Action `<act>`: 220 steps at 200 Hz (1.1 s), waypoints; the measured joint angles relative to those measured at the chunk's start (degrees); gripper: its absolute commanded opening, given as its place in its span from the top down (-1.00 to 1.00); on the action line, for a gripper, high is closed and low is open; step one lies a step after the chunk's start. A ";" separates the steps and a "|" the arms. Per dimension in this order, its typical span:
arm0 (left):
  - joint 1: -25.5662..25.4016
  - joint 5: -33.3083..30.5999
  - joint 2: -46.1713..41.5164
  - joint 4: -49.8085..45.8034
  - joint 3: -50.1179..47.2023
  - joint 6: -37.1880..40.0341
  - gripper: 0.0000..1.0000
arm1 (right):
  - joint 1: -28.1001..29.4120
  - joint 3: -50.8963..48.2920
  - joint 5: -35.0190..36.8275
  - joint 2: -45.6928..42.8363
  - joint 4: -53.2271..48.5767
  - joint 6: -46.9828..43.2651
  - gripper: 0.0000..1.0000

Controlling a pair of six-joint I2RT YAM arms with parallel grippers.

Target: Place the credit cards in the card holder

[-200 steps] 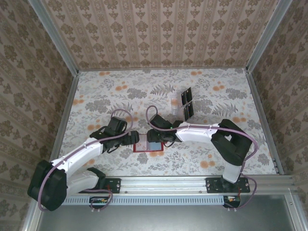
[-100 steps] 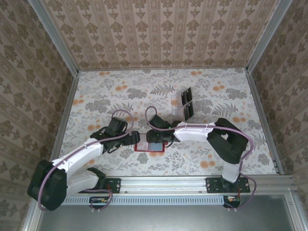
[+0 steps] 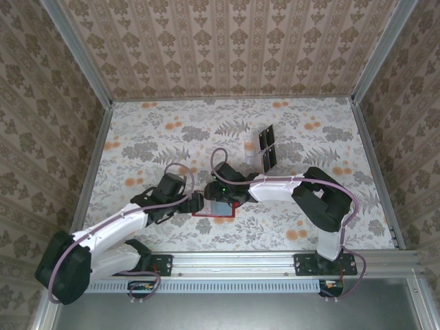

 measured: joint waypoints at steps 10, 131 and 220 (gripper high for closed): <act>-1.27 -0.09 -1.22 0.48 -0.83 -0.28 -1.00 | 0.00 -0.24 0.02 0.00 0.44 0.44 -0.06; -10.10 -4.13 1.95 9.53 -3.26 -2.27 -1.00 | -0.11 -1.62 0.07 -0.35 3.08 4.48 -0.06; -11.91 -4.96 8.59 14.25 -1.22 -2.05 -1.00 | -0.15 -1.99 0.07 -0.44 3.69 4.70 -0.06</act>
